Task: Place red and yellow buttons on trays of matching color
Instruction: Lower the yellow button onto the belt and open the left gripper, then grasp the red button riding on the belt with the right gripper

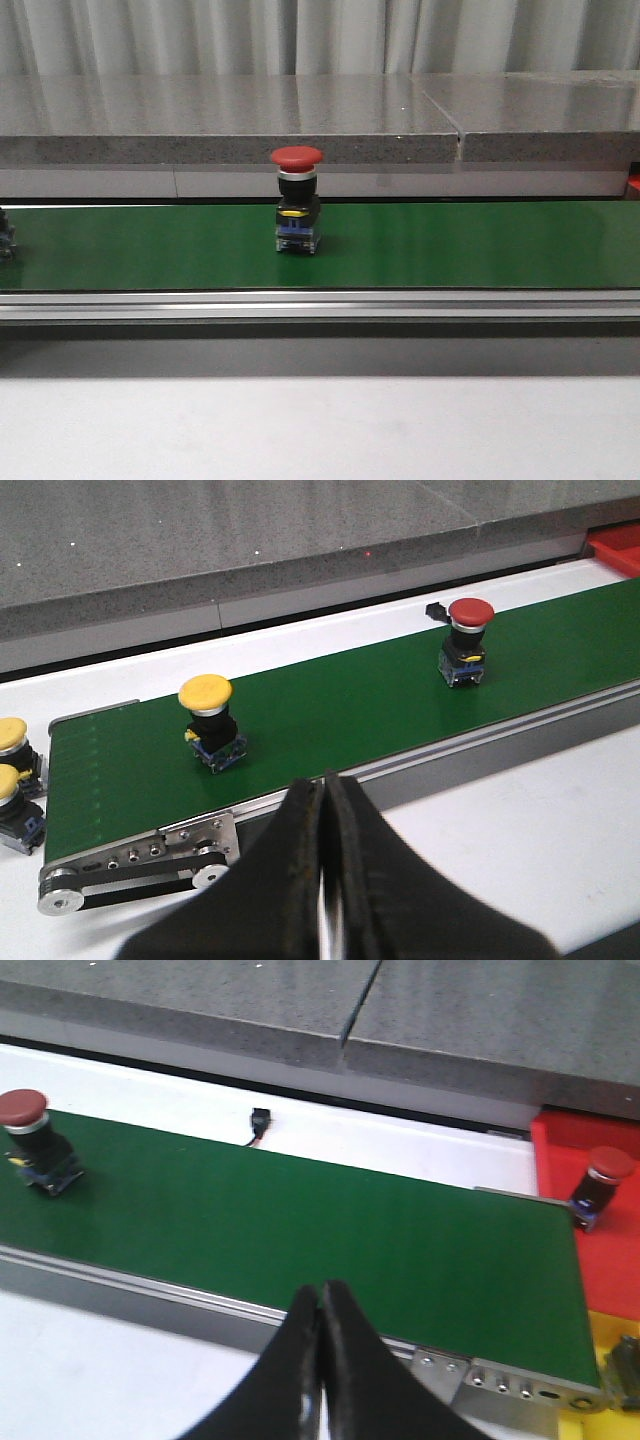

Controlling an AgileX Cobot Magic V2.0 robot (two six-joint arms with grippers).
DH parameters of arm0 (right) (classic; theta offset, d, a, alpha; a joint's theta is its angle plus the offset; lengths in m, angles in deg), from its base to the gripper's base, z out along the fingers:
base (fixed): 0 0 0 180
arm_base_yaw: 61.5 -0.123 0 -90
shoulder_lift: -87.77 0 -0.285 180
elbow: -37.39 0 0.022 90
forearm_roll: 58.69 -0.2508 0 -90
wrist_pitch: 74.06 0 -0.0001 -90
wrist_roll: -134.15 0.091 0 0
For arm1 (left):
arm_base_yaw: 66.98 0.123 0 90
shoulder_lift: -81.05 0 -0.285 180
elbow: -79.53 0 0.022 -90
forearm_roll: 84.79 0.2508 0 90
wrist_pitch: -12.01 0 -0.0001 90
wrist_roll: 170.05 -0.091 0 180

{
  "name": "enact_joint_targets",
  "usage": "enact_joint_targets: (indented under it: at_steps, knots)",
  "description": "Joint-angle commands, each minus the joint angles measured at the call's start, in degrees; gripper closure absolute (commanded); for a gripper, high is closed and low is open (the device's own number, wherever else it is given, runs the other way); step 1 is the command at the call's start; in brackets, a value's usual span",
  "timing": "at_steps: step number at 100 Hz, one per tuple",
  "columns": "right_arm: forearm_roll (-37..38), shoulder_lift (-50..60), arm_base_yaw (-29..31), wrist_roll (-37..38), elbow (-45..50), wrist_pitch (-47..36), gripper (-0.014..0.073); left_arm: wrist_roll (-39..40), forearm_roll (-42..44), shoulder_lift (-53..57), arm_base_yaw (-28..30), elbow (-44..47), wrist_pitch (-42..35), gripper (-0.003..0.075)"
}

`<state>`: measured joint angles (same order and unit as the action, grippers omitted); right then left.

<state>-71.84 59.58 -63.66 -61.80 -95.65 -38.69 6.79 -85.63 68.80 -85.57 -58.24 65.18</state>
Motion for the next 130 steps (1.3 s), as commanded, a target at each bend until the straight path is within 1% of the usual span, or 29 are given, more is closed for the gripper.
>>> enact_joint_targets:
  at_steps: [1, 23, 37, 51, 69, 74, 79, 84, 86, 91, 93, 96, 103, 110, 130]
  knots:
    - [-0.7, -4.2, -3.4, -0.4, -3.6, -4.6, 0.0659, 1.0, -0.8, 1.8, -0.6, -0.9, -3.1, 0.0741]
    - [-0.2, -16.7, -13.3, -0.4, -11.5, -5.4, 0.0659, 1.0, -0.6, 3.0, -0.6, -0.7, -2.7, 0.0741]
    - [-0.1, -26.2, -17.4, -0.4, -18.3, -5.4, 0.0658, 1.0, -0.6, 3.0, -0.6, -0.2, -2.7, 0.0741]
    - [-0.1, -36.3, -20.2, -0.3, -24.7, -5.3, 0.0658, 1.0, -0.6, 3.0, -0.6, -0.1, -2.7, 0.0741]
    - [-0.1, -48.0, -21.6, -0.3, -32.5, -2.8, 0.0646, 1.0, -0.6, 3.0, -0.6, -0.1, -2.7, 0.0741]
    - [-0.1, -51.0, -21.6, -0.3, -34.6, -1.7, 0.0606, 1.0, -0.6, 3.0, -0.6, -0.1, -2.7, 0.0741]
    - [-0.1, -53.7, -21.6, -0.3, -36.6, -0.2, 0.0536, 1.0, -0.6, 3.0, -0.6, -0.1, -2.7, 0.0741]
    - [-0.1, -56.2, -21.6, -0.3, -38.7, 1.1, 0.0428, 1.0, -0.6, 3.0, -0.6, -0.1, -2.7, 0.0741]
    - [-0.2, -57.1, -21.6, -0.3, -39.1, 1.6, 0.0398, 1.0, -0.6, 3.0, -0.6, -0.1, -2.7, 0.0741]
    - [-0.2, -59.2, -21.6, -0.3, -41.0, 2.8, 0.0274, 1.0, -0.6, 3.0, -0.6, -0.1, -2.7, 0.0741]
    - [-0.2, -60.0, -21.6, -0.3, -41.4, 3.1, 0.0243, 1.0, -0.6, 3.0, -0.6, -0.1, -2.7, 0.0741]
    - [-0.2, -61.0, -21.6, -0.3, -42.4, 3.8, 0.0171, 1.0, -0.6, 3.0, -0.6, -0.1, -2.7, 0.0741]
    - [-0.2, -63.3, -21.6, -0.3, -44.2, 5.2, 0.006, 1.0, -0.6, 3.0, -0.6, -0.1, -2.7, 0.0741]
    - [-0.2, -65.3, -21.6, -0.3, -46.1, 6.8, 0.0005, 1.0, -0.6, 3.0, -0.6, -0.1, -2.7, 0.0741]
    - [-0.1, -71.1, -21.5, 1.3, -51.6, 13.4, -0.0003, 1.0, -0.6, 3.0, -0.6, -0.1, -2.7, 0.0741]
